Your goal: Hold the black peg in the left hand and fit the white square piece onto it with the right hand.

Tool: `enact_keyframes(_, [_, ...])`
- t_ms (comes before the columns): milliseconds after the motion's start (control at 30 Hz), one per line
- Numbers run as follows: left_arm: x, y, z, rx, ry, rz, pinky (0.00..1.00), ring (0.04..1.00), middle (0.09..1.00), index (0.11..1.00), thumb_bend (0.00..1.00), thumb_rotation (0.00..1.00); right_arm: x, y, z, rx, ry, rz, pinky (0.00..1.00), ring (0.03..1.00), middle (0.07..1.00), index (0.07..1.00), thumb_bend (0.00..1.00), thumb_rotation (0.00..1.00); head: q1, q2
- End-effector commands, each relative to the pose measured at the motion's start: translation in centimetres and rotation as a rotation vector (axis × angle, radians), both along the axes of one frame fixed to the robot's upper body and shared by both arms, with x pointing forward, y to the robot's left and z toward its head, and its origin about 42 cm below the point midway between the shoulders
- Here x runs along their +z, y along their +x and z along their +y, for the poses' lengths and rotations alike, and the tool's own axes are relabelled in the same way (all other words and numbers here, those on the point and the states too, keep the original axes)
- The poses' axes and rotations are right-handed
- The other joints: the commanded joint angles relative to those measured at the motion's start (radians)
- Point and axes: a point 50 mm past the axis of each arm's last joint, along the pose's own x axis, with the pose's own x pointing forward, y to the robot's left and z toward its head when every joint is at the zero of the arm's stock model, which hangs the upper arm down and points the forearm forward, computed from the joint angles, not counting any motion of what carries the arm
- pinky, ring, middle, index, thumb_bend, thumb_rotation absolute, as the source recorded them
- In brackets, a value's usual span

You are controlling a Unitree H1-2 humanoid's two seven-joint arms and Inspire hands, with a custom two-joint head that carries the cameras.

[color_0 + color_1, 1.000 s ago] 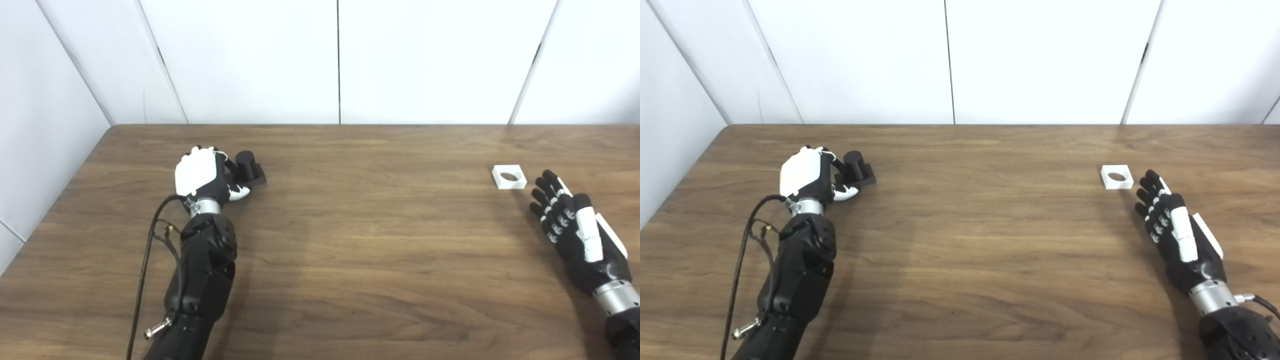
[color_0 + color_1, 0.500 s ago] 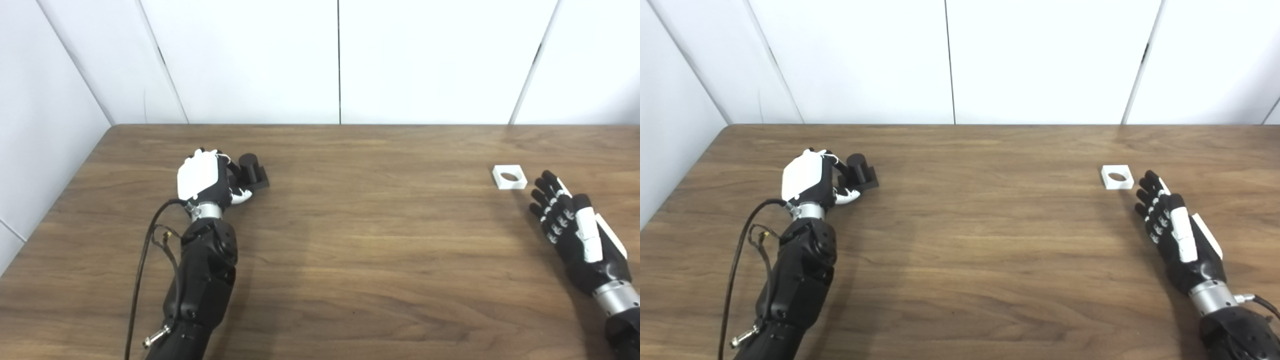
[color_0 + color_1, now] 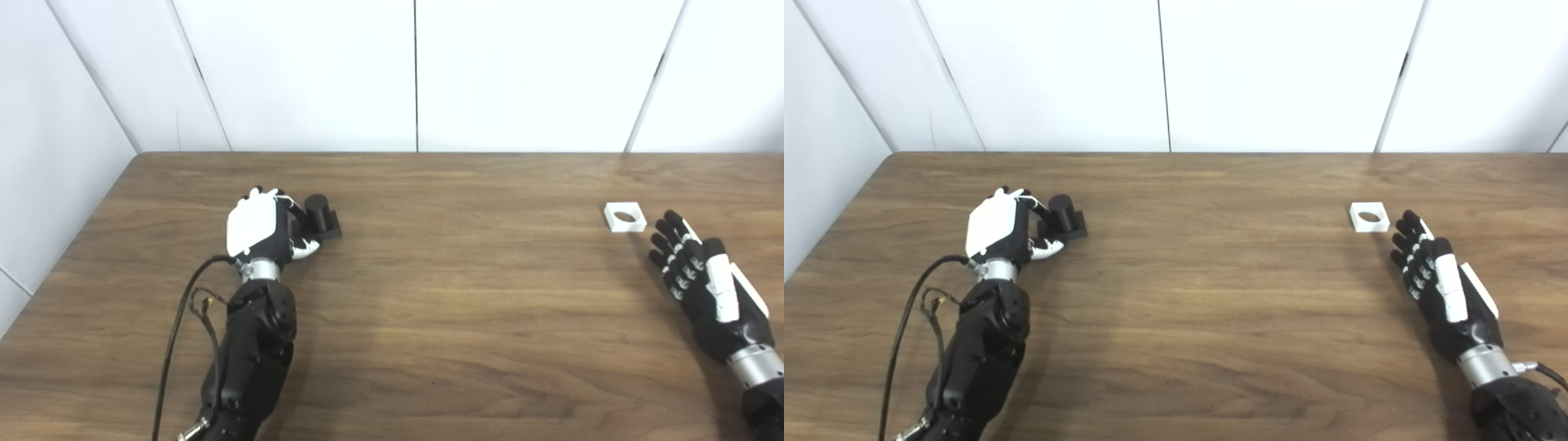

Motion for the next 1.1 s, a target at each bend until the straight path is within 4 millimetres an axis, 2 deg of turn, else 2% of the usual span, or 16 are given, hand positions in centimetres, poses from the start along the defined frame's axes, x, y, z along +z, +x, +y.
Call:
enact_keyframes(0, [0.5,-0.1,-0.9,-0.031,-0.007,-0.005,0.98,1.000,0.911,0.488,0.52,0.06,-2.2,-1.5,0.5,-0.007,0.031,0.066,1.00,1.000,1.000,1.000,0.69,0.96,0.000,0.001])
enact_keyframes(333, [0.1,-1.8,-3.1,-0.105,0.002,0.005,0.95,1.000,0.912,0.490,0.52,0.06,-2.2,-1.4,0.7,0.005,0.040,0.059,1.00,1.000,1.000,1.000,0.69,0.95,-0.005,0.006])
enact_keyframes(767, [-0.8,-4.4,-5.8,-0.192,0.004,0.013,0.98,1.000,0.904,0.490,0.52,0.06,-2.2,-1.4,0.7,0.009,0.031,0.057,1.00,1.000,1.000,1.000,0.73,0.94,-0.012,0.009])
enact_keyframes(1067, [-0.8,-6.3,-7.4,-0.254,-0.029,0.015,0.98,1.000,0.909,0.491,0.52,0.06,-2.0,-1.4,1.1,0.007,0.018,0.062,1.00,1.000,1.000,1.000,0.70,0.97,-0.023,0.011])
